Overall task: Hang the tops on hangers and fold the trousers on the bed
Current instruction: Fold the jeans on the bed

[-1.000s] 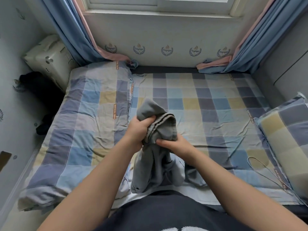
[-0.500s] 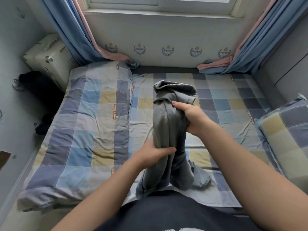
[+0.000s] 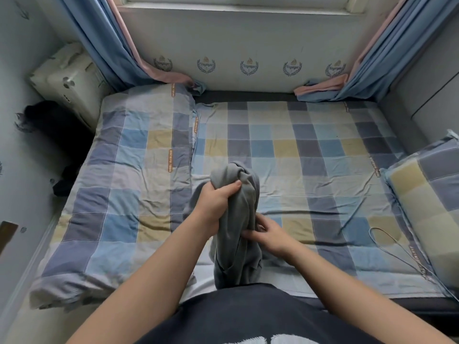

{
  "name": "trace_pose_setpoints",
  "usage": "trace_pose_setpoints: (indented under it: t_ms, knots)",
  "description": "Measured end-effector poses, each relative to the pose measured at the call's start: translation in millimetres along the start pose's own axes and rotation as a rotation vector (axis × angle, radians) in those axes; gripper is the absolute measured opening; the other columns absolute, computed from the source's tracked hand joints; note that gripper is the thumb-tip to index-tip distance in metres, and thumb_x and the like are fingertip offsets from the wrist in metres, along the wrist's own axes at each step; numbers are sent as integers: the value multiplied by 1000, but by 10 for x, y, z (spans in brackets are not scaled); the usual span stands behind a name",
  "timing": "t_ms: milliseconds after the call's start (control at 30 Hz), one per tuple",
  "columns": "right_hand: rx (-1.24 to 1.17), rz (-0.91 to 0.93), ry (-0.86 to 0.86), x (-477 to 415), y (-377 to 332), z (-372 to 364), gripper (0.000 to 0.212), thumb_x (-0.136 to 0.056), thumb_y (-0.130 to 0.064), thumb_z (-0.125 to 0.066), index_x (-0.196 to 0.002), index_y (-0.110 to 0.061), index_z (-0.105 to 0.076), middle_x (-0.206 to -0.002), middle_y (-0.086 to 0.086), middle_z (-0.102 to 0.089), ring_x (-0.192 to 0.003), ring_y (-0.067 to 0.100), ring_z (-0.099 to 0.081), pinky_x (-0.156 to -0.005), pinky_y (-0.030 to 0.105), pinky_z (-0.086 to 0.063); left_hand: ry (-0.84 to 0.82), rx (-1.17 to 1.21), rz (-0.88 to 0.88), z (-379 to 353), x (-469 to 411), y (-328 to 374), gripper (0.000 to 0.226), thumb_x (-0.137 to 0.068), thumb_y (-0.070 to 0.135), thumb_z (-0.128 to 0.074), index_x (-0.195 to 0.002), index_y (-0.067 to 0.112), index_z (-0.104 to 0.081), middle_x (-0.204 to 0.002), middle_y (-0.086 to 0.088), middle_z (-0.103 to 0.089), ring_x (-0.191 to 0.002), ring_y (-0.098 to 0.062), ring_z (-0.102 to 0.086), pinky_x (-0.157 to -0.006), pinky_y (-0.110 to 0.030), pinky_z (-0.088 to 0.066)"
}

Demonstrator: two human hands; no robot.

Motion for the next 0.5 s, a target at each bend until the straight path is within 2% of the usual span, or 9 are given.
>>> trace_pose_setpoints:
  t_ms: [33,100,167,233,267,333,367,433,500]
  knots:
    - [-8,22,51,-47,-12,-9,33,-94,-5,-67,-126,-11,-60,-122,7,-69,-118,22,-64,-99,33,-53,-2,10,4,5,-16,10,24,-92,15,-72,-113,4,-70,-103,-16,-77,-99,-33,-74,-84,-44,-61]
    - [-13,45,118,-91,-111,13,22,-98,2,-57,-118,-6,-63,-114,14,-70,-107,23,-66,-94,34,-55,-29,51,4,40,-45,53,31,-92,25,-71,-116,6,-69,-107,-15,-76,-101,-31,-73,-84,-42,-61]
    - [30,72,195,-101,-282,74,16,-99,-4,-58,-112,-2,-65,-108,19,-72,-99,26,-68,-90,40,-55,-72,87,10,111,-63,95,49,-87,37,-71,-124,5,-65,-115,-15,-74,-108,-30,-71,-90,-41,-58]
    - [45,133,317,-98,-481,152,12,-98,-11,-63,-99,-1,-68,-97,22,-72,-89,29,-69,-82,46,-55,-126,14,-7,185,-52,92,59,-84,41,-73,-129,5,-61,-120,-14,-73,-113,-29,-69,-93,-38,-57]
    - [12,167,361,-94,-587,188,14,-97,-14,-65,-88,-3,-68,-88,21,-71,-80,25,-66,-72,44,-53,-157,-52,-9,198,-25,56,57,-85,40,-76,-128,5,-62,-119,-14,-73,-112,-28,-70,-93,-38,-57]
    - [-69,222,400,-87,-793,246,25,-96,-18,-67,-72,-11,-61,-71,12,-61,-67,18,-55,-55,30,-44,-207,-197,-17,182,55,-66,50,-83,31,-78,-125,8,-64,-116,-11,-75,-107,-25,-71,-90,-36,-58]
    - [-117,230,407,-92,-873,276,26,-96,-20,-67,-72,-12,-60,-69,10,-58,-64,17,-52,-52,26,-40,-224,-267,-37,165,91,-139,43,-84,25,-79,-122,10,-66,-114,-7,-76,-104,-21,-72,-87,-32,-59]
    - [-229,197,415,-108,-972,331,21,-96,-23,-67,-80,-9,-65,-70,5,-64,-62,14,-57,-50,22,-43,-254,-346,-48,139,129,-286,37,-86,12,-80,-120,12,-67,-111,-1,-77,-104,-15,-72,-81,-23,-58]
    - [-302,137,415,-119,-974,379,16,-95,-24,-68,-86,-11,-69,-74,2,-68,-63,13,-61,-54,23,-47,-231,-408,-39,128,130,-391,36,-87,5,-76,-121,10,-66,-112,-3,-76,-107,-17,-71,-86,-28,-58]
Point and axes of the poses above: each hand's wrist, its own x-axis away from the middle knuckle, its own z-axis out of the back of the hand, y = z × x, the point moved 1 cm from there along -x, towards the middle knuckle
